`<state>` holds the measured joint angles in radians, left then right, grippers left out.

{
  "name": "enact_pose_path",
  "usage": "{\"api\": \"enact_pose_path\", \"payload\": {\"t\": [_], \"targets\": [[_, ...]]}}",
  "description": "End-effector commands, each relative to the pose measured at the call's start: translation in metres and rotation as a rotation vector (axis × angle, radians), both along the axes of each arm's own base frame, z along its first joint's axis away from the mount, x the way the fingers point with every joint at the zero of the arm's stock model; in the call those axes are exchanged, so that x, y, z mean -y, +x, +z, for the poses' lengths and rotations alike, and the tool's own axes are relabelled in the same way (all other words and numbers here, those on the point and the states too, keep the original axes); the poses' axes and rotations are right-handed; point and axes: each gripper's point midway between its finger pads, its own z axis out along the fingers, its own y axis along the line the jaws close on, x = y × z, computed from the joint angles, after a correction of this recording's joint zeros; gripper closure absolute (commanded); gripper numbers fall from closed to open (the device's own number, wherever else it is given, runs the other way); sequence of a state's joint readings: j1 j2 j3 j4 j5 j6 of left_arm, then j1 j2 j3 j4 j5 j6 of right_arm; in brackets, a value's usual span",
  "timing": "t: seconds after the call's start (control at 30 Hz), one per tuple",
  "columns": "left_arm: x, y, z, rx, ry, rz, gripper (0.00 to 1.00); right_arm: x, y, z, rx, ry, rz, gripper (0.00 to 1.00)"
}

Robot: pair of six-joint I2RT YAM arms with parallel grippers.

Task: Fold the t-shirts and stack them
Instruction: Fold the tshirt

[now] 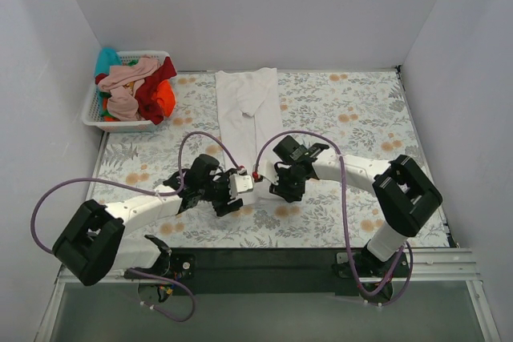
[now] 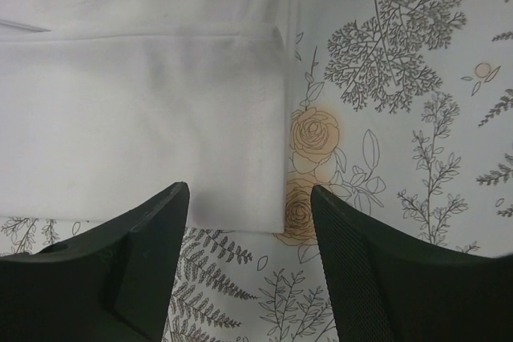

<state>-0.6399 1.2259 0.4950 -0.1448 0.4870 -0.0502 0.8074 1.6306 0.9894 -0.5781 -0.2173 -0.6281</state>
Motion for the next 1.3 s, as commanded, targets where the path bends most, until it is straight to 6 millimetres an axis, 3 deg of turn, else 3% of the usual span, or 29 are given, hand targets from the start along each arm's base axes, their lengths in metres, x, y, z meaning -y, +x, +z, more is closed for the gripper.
{"api": "enact_pose_path", "payload": {"t": [0.0, 0.17, 0.3, 0.33, 0.47, 0.6, 0.73, 0.8, 0.9, 0.97, 1.27], "targets": [[-0.001, 0.011, -0.009, 0.092, 0.031, -0.035, 0.39, -0.010, 0.010, -0.004, 0.035, 0.018, 0.030, 0.58], [-0.016, 0.003, -0.040, 0.068, 0.133, -0.044, 0.49, -0.003, 0.001, -0.021, 0.001, -0.007, 0.032, 0.59], [-0.026, -0.006, -0.051, 0.079, 0.179, -0.073, 0.68, 0.010, -0.005, -0.034, 0.001, -0.043, 0.035, 0.61], [-0.026, -0.007, -0.050, 0.086, 0.182, -0.078, 0.78, 0.015, -0.009, -0.038, -0.005, -0.057, 0.031, 0.61], [-0.025, -0.010, -0.046, 0.069, 0.193, -0.085, 0.96, 0.021, -0.015, -0.041, -0.006, -0.078, 0.007, 0.78], [-0.009, -0.020, -0.015, 0.032, 0.105, -0.132, 1.00, 0.012, -0.034, -0.017, -0.023, -0.024, 0.014, 0.99], [-0.006, -0.044, 0.010, -0.043, 0.053, -0.189, 1.00, 0.001, -0.044, 0.018, -0.030, 0.068, 0.011, 0.99], [-0.007, -0.046, 0.021, -0.051, 0.039, -0.176, 1.00, -0.002, -0.039, 0.035, 0.011, 0.106, 0.004, 0.99], [-0.004, -0.035, 0.042, -0.054, -0.009, -0.132, 1.00, -0.006, -0.026, 0.055, 0.069, 0.139, -0.001, 0.99], [-0.004, -0.016, 0.059, -0.025, -0.045, -0.091, 1.00, -0.004, -0.013, 0.065, 0.094, 0.142, -0.017, 0.99], [-0.018, 0.100, 0.097, 0.113, -0.112, 0.109, 1.00, -0.009, 0.086, 0.104, 0.240, 0.164, -0.069, 0.99]]}}
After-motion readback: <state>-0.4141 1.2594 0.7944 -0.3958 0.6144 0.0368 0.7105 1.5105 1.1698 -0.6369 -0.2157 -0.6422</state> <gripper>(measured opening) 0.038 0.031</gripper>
